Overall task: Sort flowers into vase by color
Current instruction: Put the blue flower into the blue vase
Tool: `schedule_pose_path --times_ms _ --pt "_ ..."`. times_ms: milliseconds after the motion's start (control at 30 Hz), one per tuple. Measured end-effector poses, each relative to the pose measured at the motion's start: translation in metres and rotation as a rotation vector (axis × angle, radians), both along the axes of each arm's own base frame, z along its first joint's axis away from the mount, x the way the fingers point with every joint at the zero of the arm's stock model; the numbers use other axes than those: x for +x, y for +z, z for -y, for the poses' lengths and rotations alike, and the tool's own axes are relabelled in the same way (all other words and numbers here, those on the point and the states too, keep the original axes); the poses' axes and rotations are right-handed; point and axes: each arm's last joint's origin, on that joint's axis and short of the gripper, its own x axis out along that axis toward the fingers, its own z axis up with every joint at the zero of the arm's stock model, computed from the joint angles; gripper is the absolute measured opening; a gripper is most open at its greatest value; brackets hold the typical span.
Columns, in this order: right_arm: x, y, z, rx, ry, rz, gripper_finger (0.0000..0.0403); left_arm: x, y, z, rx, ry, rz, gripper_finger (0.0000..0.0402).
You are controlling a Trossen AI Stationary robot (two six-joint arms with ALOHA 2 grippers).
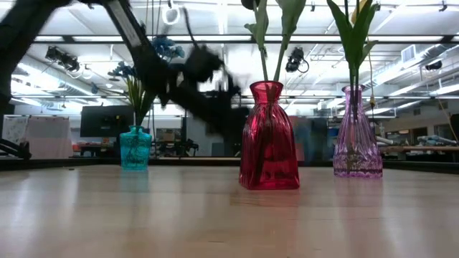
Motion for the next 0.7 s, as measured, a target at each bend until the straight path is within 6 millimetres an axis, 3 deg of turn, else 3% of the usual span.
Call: schedule_pose_path --times_ms 233,367,567,700 --pt "-0.004 0.0 -0.003 -0.027 0.021 -0.012 0.0248 -0.02 0.118 0.007 0.156 -0.047 0.332 0.002" --pt "-0.004 0.0 -0.003 -0.022 0.018 -0.009 0.0248 -0.042 0.179 0.039 0.227 -0.153 0.506 0.0026" --pt "0.007 0.0 0.006 0.019 -0.011 -0.008 0.0248 -0.075 0.229 0.11 0.402 -0.192 0.592 0.0023" --pt "0.019 0.003 0.013 0.082 -0.001 0.001 0.0248 -0.103 0.253 0.142 0.477 -0.14 0.621 0.0023"
